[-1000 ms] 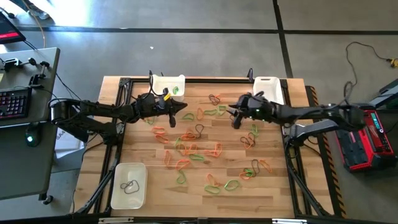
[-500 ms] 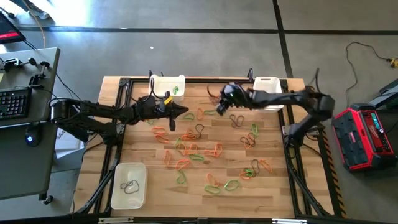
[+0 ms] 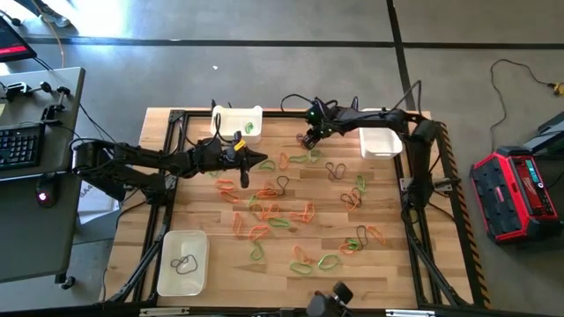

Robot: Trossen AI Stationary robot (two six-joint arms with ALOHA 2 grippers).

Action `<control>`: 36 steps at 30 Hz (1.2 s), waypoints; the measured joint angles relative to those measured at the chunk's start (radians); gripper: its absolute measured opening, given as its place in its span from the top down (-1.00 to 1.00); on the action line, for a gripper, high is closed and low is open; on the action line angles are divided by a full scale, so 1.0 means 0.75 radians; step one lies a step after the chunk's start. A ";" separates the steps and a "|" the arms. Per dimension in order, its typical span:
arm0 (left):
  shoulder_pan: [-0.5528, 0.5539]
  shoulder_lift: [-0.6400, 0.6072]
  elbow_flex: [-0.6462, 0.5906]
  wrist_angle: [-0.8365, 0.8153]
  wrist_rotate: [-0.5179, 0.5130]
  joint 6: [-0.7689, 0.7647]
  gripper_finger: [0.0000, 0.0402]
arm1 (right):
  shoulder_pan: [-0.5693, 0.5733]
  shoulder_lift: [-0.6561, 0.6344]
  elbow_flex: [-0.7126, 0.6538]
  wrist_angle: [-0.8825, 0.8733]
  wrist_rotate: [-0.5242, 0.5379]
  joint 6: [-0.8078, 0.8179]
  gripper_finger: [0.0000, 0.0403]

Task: Sort rubber bands into baskets
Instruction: Put the orange rubber band into the top right white bin

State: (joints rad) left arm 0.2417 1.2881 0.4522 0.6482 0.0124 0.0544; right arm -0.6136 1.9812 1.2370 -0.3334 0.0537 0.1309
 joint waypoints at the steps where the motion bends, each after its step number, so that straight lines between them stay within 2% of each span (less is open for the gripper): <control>1: 0.000 0.000 0.000 -0.009 -0.001 0.001 0.98 | -0.003 0.017 0.010 -0.004 0.011 0.001 0.43; 6: 0.000 0.000 0.000 -0.032 -0.002 0.002 0.98 | -0.009 0.049 0.039 -0.011 0.052 -0.029 0.51; 12: 0.000 0.000 0.000 -0.033 -0.003 0.002 0.98 | -0.010 0.017 0.037 -0.067 0.043 -0.115 0.95; 17: 0.001 0.000 0.000 -0.032 -0.003 -0.006 0.98 | -0.002 -0.087 0.036 -0.132 0.033 -0.117 0.97; 23: 0.003 0.000 0.000 -0.031 -0.043 -0.022 0.98 | 0.036 -0.251 0.036 -0.206 0.089 -0.119 0.99; 32: 0.003 0.000 0.000 -0.031 -0.072 -0.023 0.98 | 0.171 -0.365 0.036 -0.212 0.450 -0.141 1.00; 36: 0.003 0.000 0.000 -0.031 -0.083 -0.023 0.98 | 0.206 -0.348 0.033 -0.189 0.521 -0.141 1.00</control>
State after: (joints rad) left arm 0.2440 1.2881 0.4522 0.6247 -0.0495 0.0368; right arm -0.4592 1.7201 1.2617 -0.4748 0.4445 0.0250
